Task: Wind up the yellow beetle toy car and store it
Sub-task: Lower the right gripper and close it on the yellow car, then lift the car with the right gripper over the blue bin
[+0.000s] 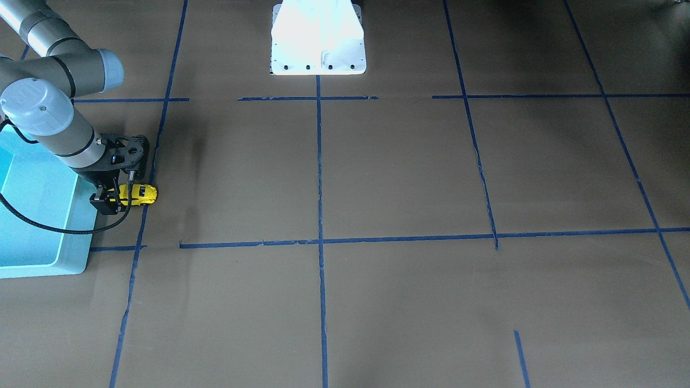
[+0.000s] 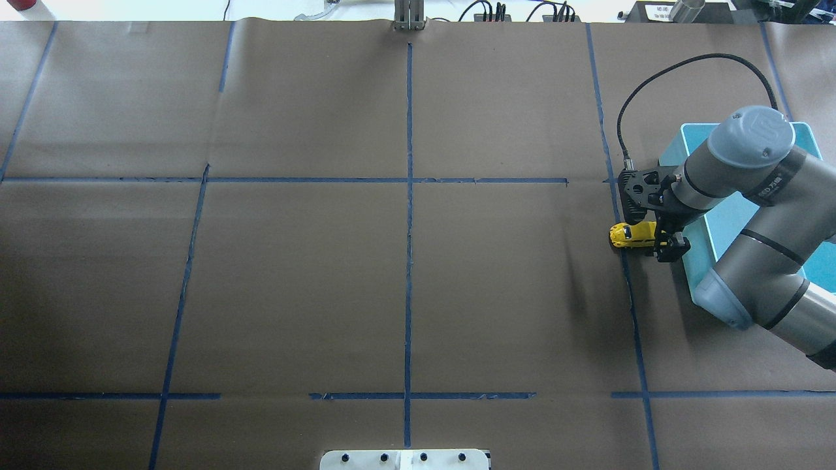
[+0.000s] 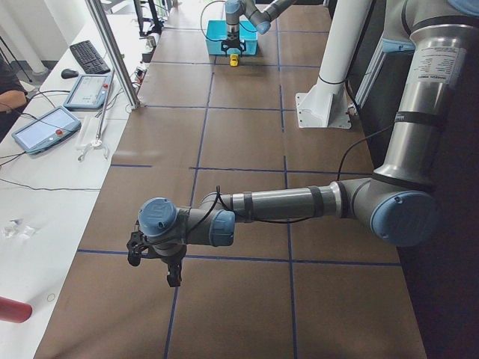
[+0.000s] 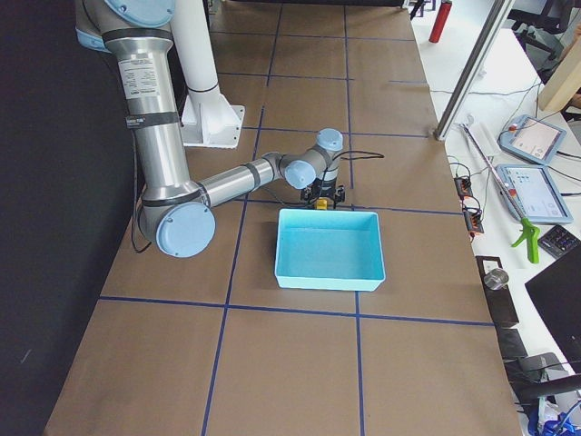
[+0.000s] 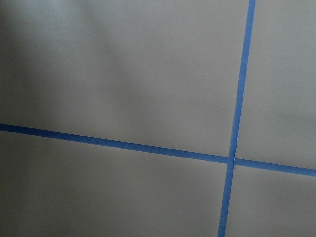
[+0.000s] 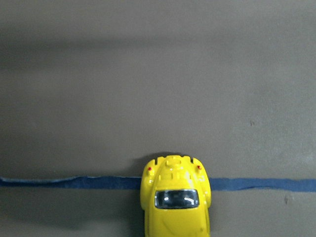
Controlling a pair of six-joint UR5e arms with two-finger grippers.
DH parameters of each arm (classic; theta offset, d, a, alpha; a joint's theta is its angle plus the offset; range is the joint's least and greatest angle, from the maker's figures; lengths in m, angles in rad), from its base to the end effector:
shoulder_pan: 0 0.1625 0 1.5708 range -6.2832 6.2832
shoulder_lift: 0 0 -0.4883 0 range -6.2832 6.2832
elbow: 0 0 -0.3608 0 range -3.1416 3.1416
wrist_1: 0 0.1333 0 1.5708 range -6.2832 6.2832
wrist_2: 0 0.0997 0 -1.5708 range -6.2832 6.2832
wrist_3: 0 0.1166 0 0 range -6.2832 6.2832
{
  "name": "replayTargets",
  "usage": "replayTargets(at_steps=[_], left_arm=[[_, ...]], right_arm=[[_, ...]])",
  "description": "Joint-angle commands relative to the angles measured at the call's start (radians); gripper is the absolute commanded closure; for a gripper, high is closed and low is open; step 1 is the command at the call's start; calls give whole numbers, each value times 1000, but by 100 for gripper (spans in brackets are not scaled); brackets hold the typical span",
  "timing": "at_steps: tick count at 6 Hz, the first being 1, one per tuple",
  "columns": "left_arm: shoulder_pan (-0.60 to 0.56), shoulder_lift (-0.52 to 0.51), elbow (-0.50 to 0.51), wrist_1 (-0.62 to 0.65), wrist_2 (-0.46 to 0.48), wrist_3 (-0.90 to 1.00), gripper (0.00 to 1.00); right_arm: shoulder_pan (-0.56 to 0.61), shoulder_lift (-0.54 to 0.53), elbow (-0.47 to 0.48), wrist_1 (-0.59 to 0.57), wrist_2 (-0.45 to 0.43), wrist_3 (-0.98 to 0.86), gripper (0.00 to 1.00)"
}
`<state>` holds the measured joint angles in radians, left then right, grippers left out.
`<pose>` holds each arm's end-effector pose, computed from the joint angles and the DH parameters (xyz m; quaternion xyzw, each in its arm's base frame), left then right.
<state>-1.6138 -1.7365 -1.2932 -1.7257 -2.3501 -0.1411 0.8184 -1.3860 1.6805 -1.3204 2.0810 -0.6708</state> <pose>-0.0746 -0.5396 0.7630 0.0012 0.3803 -0.0769 0.9217 -0.3358 -0.4705 0.5731 0.2503 -0.2535 -0.6600 0.6614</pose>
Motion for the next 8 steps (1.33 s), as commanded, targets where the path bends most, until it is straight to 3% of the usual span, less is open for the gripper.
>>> replayTargets(at_steps=[1,2,3,4,5,6,7,8], left_arm=[[0,0,0,0,0,0,0],[0,0,0,0,0,0,0],[0,0,0,0,0,0,0],[0,0,0,0,0,0,0],[0,0,0,0,0,0,0],[0,0,0,0,0,0,0],[0,0,0,0,0,0,0],[0,0,0,0,0,0,0]], right_arm=[[1,-5,-5,0,10,-6,51],[1,-8,-5,0,17,-41,81],[5,-13,30,1,21,-64,97],[10,-16,83,-8,22,-67,100],[31,-34,198,-81,22,-64,100],[54,-16,370,-334,21,-66,100],[138,52,457,-520,25,-72,100],[192,39,485,-584,74,-173,100]])
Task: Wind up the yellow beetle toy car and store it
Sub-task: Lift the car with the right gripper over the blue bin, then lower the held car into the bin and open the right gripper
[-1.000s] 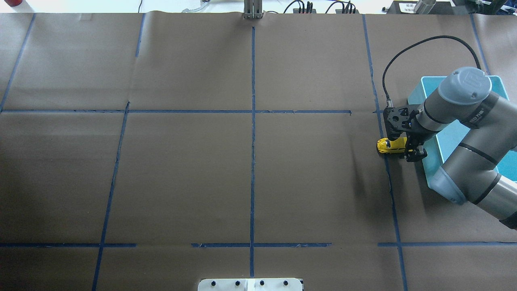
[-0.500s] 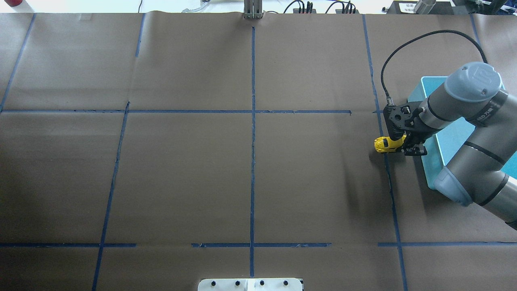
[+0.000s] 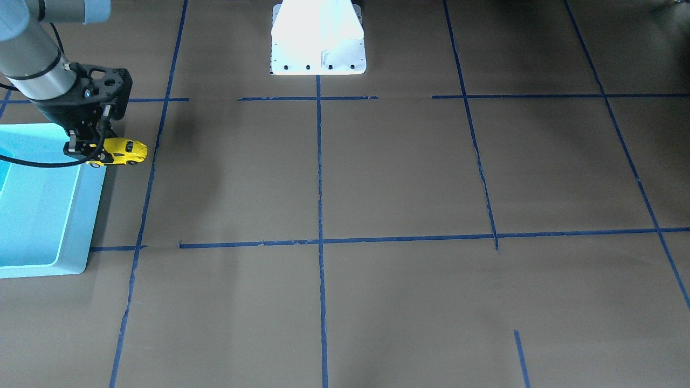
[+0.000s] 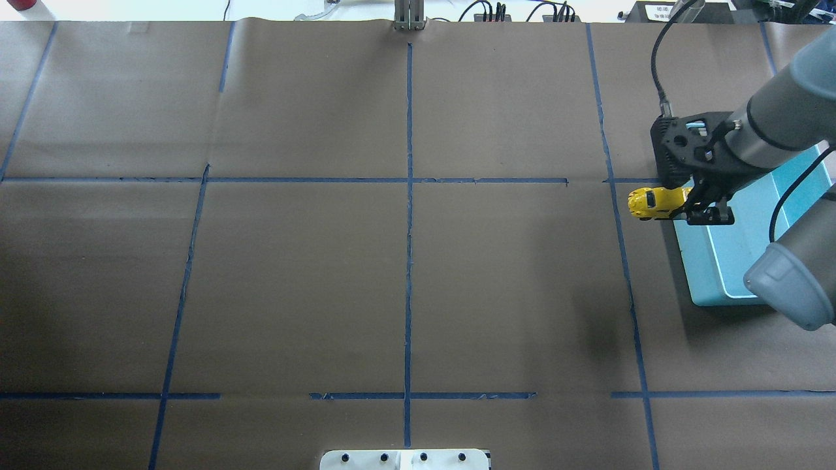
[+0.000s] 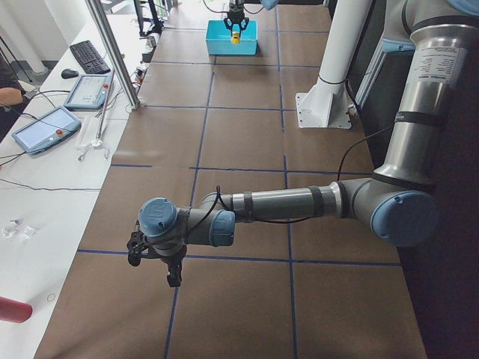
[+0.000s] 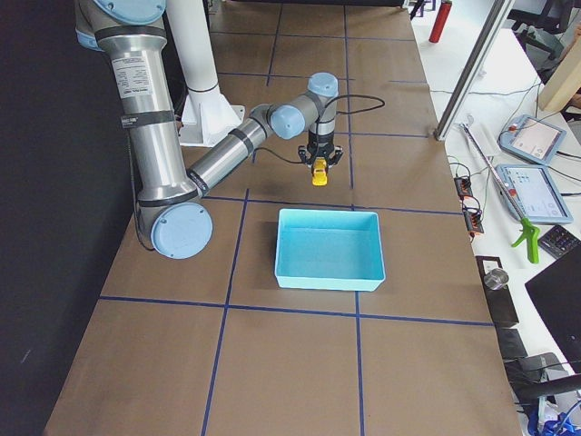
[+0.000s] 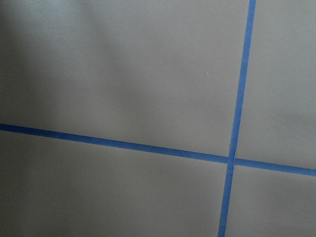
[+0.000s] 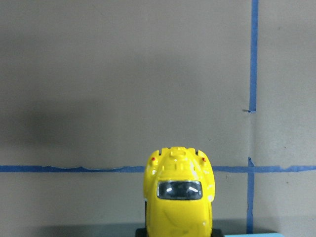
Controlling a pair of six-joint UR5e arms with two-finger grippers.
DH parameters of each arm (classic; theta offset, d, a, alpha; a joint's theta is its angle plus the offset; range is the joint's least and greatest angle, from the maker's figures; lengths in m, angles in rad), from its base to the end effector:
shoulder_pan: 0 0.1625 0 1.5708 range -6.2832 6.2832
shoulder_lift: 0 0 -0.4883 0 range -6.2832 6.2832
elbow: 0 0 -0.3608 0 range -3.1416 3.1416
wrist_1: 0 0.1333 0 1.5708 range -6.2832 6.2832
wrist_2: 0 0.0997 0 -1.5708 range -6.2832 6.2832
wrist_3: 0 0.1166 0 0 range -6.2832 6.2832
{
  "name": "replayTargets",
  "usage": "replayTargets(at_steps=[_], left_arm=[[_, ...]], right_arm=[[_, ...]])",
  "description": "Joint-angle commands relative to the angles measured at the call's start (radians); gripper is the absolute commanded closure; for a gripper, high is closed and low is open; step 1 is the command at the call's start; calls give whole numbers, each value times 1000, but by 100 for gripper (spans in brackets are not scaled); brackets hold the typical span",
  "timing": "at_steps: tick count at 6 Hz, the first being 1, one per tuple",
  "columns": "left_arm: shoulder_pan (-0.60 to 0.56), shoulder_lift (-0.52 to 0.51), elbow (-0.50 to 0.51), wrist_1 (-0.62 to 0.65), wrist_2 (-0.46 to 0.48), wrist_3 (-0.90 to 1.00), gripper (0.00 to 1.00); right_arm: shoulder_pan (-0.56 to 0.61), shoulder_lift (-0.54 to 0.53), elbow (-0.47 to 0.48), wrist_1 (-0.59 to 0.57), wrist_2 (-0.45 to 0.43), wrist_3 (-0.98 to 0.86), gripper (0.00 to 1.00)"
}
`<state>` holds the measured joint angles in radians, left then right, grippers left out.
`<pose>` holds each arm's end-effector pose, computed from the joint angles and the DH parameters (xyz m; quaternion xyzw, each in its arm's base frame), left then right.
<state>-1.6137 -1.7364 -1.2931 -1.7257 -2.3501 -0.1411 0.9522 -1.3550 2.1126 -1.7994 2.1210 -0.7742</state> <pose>-0.0746 -0.5395 0.7631 0.0011 0.3803 -0.0769 0.9217 -0.2327 -0.4517 0.4270 0.2712 -0.2418 -0.6504 0.6671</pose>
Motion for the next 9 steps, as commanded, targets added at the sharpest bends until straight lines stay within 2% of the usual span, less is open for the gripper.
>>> replayTargets(at_steps=[1,2,3,4,6,7,9], left_arm=[[0,0,0,0,0,0,0],[0,-2,0,0,0,0,0],[0,-2,0,0,0,0,0],[0,-2,0,0,0,0,0],[0,-2,0,0,0,0,0],[0,-2,0,0,0,0,0],[0,-2,0,0,0,0,0]], right_arm=[[130,-65,47,-103,40,-211,100],[202,-140,43,-98,39,-270,100],[299,-179,-21,-95,81,-404,100],[327,-203,-98,-28,126,-443,100],[301,-280,-300,450,129,-243,100],[240,-283,-356,585,128,-162,100],[136,-282,-388,617,119,-163,100]])
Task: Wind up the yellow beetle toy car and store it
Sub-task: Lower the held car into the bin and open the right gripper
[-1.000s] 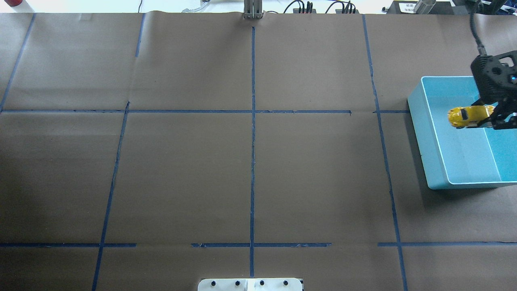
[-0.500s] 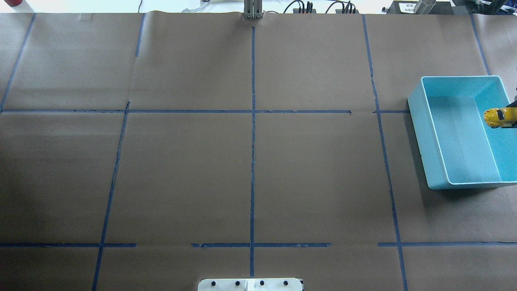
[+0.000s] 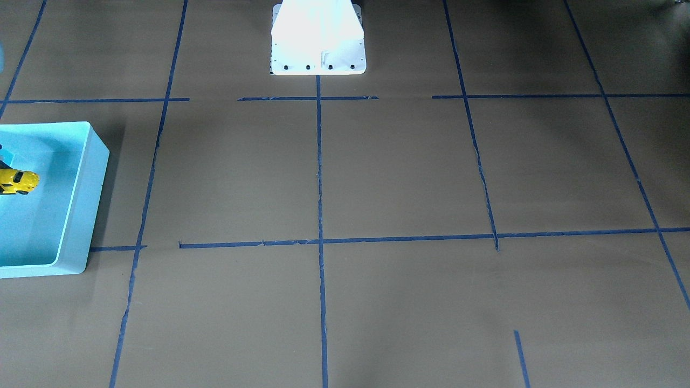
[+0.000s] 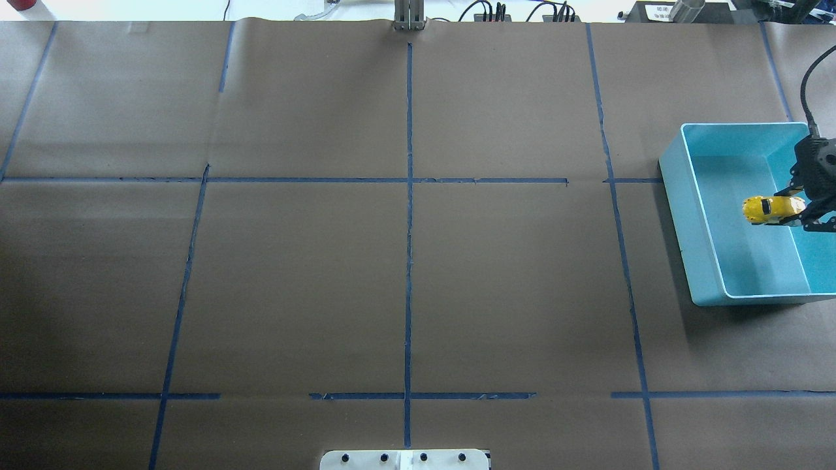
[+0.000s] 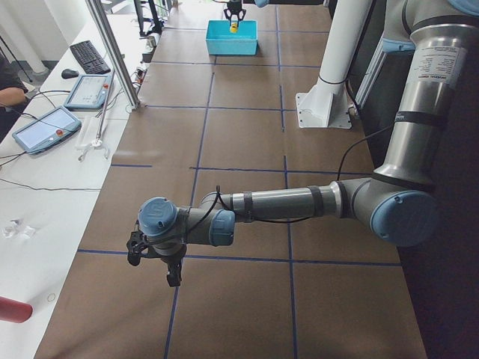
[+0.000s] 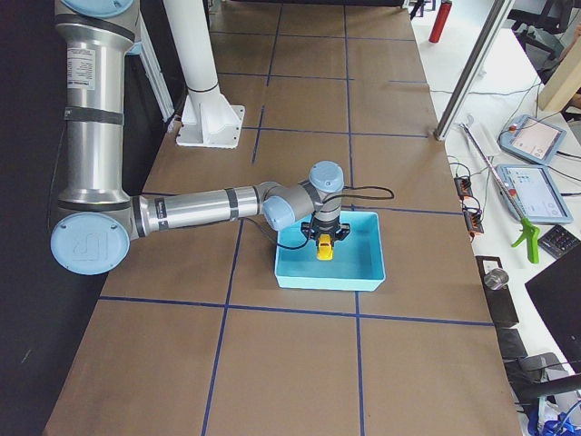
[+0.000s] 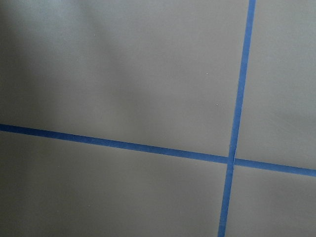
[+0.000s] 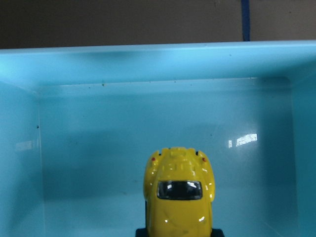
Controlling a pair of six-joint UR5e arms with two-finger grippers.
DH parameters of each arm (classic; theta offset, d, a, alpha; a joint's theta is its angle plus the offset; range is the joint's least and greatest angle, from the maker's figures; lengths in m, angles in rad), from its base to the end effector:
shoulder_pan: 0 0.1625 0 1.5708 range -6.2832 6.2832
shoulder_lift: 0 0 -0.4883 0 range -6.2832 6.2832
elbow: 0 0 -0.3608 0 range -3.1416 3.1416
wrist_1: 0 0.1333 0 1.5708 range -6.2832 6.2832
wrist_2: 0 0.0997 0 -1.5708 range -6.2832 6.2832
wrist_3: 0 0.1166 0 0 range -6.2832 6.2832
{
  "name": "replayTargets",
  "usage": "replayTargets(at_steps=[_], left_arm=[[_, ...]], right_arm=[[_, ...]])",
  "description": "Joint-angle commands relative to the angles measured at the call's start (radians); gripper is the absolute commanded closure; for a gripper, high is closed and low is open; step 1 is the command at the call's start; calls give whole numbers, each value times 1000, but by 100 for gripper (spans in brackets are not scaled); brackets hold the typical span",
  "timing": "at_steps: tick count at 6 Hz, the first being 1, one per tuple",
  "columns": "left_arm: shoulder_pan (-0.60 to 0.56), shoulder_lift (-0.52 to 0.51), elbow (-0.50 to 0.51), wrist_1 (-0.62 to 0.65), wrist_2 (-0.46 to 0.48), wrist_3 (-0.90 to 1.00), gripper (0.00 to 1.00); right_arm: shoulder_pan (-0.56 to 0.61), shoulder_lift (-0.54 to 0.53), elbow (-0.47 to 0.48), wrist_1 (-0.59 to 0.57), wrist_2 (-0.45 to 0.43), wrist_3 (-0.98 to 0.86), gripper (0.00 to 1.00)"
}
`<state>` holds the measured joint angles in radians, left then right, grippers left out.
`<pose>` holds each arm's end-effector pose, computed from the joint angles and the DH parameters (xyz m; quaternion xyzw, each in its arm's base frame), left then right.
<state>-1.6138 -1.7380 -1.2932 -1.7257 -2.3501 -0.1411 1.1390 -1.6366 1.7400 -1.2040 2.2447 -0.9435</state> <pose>-0.0747 -0.5405 0.7622 0.0019 0.3803 -0.0766 0.9217 -0.1362 -0.4403 0.6486 0.2940 -0.2554 -0.6421 0.6603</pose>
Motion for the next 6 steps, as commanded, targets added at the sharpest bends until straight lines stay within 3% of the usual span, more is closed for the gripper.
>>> replayTargets(at_steps=[1,6], left_arm=[[2,0,-1,0,0,0,0],[2,-2,-6,-14,0,-2,0]], right_arm=[[-80,14,-43,23,-7,6,100],[-85,31,-89,21,-10,0,96]])
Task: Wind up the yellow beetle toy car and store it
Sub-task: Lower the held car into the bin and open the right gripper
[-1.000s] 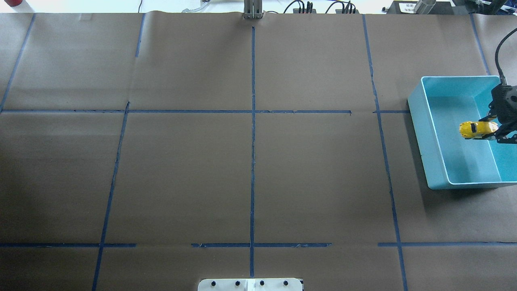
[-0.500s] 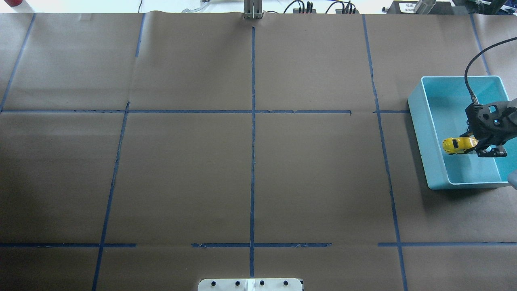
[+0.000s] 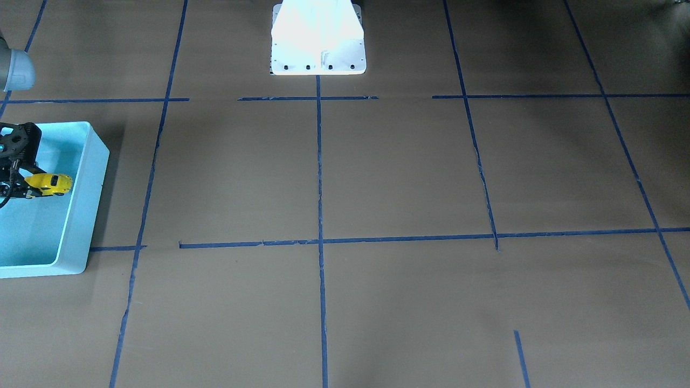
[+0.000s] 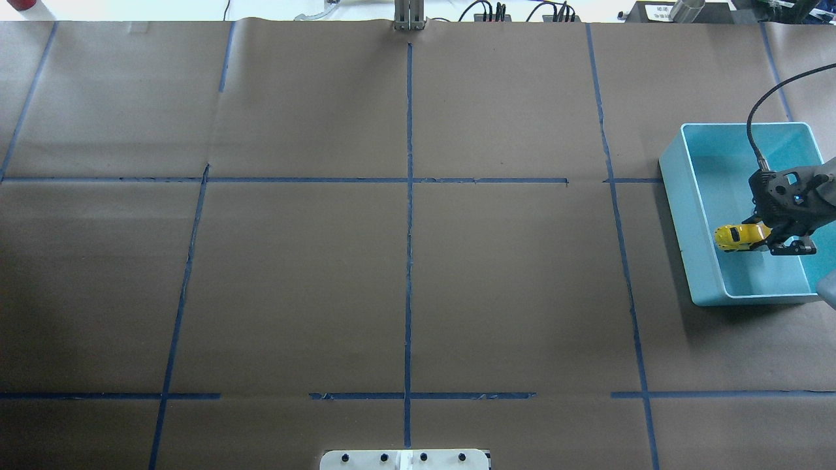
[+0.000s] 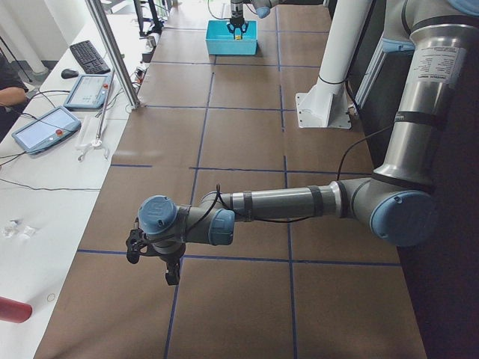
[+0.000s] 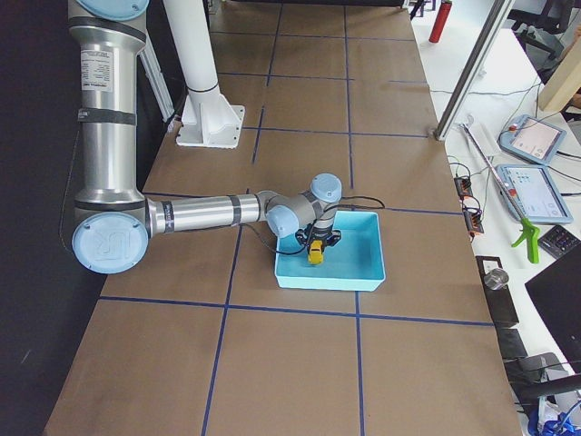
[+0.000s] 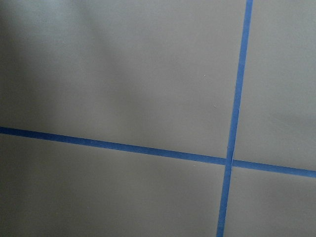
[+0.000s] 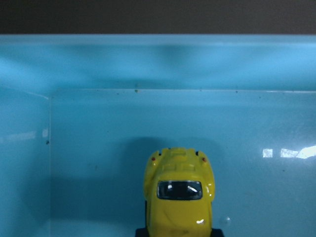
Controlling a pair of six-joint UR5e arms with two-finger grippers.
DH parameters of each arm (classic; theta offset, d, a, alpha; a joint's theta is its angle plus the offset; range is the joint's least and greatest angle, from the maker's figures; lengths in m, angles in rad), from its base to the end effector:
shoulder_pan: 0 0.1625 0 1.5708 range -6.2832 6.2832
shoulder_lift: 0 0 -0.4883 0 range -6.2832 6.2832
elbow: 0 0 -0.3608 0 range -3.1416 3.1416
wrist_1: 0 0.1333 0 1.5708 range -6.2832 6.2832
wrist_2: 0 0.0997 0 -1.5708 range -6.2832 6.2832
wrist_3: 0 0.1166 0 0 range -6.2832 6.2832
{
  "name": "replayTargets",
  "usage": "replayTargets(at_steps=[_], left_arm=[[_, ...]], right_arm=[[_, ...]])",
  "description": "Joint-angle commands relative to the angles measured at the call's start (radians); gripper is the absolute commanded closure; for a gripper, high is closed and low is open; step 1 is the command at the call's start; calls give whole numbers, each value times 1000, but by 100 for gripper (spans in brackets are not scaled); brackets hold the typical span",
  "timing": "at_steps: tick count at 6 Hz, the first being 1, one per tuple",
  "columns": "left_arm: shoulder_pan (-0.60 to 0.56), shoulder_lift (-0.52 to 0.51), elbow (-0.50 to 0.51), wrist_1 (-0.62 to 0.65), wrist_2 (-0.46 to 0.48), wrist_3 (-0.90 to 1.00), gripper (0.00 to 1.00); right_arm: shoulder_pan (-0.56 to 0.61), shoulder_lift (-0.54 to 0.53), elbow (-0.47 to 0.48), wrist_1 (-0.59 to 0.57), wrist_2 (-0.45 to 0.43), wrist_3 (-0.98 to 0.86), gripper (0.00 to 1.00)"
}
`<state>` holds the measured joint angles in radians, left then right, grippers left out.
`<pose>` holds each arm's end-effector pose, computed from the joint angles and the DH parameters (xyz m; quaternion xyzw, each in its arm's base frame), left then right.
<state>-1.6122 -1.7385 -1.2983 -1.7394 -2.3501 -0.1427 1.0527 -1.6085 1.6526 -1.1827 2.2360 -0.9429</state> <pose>-0.0739 -0.5425 0.7581 0.0102 0.3807 -0.0729 0.9218 -0.1800 -0.4396 0.6761 0.2653 -0.2690 -0.6682 0.6409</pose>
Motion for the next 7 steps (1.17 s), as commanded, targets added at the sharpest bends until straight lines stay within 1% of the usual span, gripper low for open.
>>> replayTargets(at_steps=[1,2,4,5,6,7], left_arm=[[0,-1,-1,0,0,2,0],[0,-1,-1,0,0,2,0],[0,-1,-3,0,-2,0,0],[0,-1,-3,-2,-2,2,0],[2,0,1,-20,0,0,0],[2,0,2,-22,0,0,0]], right_arm=[[1,16,-11,0,-10,-5,96],[0,22,-17,-2,-30,-5,95],[1,51,-42,-2,-32,-2,90],[1,53,-42,-2,-32,6,55],[1,53,-43,-2,-32,3,1],[6,52,-42,-2,-30,1,0]])
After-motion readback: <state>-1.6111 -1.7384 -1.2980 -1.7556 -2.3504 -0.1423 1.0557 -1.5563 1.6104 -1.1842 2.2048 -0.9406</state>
